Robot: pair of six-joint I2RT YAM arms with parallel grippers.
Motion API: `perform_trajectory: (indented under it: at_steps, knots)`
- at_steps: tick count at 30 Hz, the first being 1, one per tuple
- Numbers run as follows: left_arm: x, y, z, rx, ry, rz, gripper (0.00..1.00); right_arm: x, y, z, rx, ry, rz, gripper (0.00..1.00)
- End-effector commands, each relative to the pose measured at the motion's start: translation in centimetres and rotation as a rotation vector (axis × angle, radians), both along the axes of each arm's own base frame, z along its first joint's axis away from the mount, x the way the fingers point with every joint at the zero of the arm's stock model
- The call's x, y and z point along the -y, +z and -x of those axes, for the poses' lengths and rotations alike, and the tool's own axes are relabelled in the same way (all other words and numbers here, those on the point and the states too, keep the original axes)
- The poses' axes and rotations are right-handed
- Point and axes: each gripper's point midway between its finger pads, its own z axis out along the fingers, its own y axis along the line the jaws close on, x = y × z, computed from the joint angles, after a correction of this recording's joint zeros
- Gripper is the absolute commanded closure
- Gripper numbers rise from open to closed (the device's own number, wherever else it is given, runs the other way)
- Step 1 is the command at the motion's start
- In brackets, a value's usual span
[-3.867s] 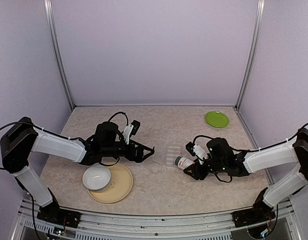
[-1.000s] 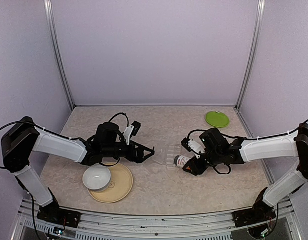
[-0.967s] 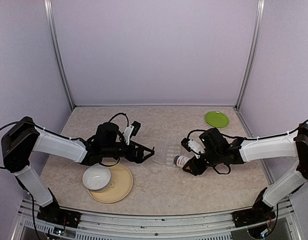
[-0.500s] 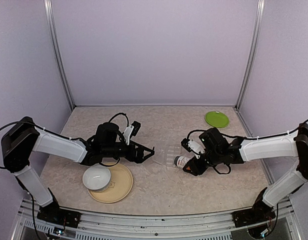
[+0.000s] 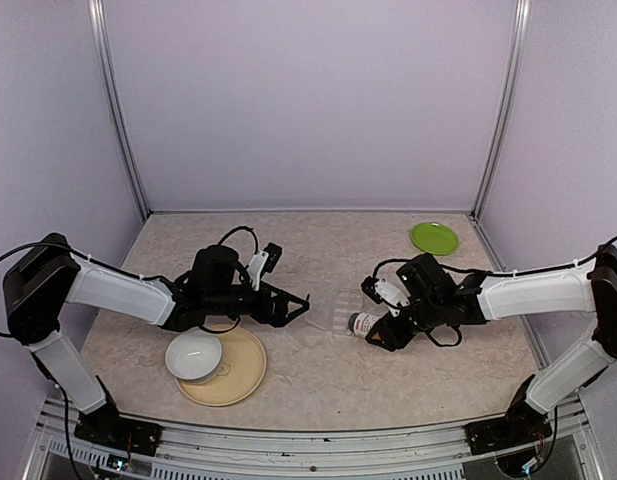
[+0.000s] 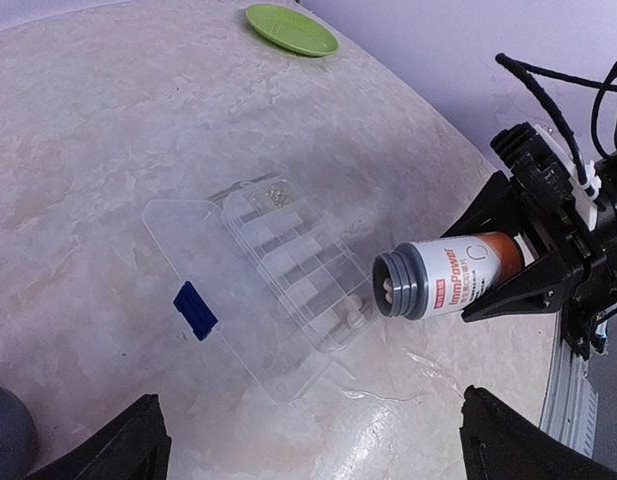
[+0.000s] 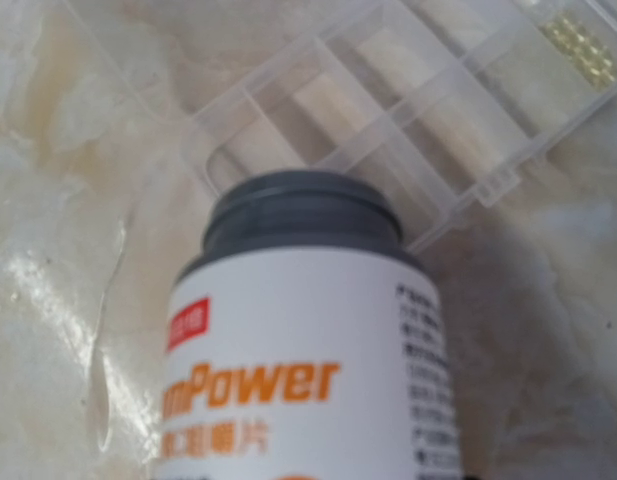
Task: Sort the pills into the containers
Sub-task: Pour the pill into the compartment of the pill container.
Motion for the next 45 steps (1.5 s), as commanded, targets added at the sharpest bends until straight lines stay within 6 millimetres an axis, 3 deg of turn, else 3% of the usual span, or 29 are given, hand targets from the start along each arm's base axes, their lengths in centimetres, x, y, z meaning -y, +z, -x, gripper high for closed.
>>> perform_trajectory:
  at_steps: [1,15,45]
  knots:
    - [0.15,0.03,-0.25,0.005,-0.004,0.017,0.01,-0.37,0.59,-0.45,-0.008,0.003,-0.009,0.86]
    - [0.16,-0.02,-0.25,0.004,-0.004,0.017,0.01,-0.52,1.33,-0.48,-0.013,0.012,-0.003,0.86]
    - [0.14,0.00,-0.23,0.005,-0.004,0.016,0.01,-0.28,0.67,-0.10,-0.069,0.026,0.037,0.85]
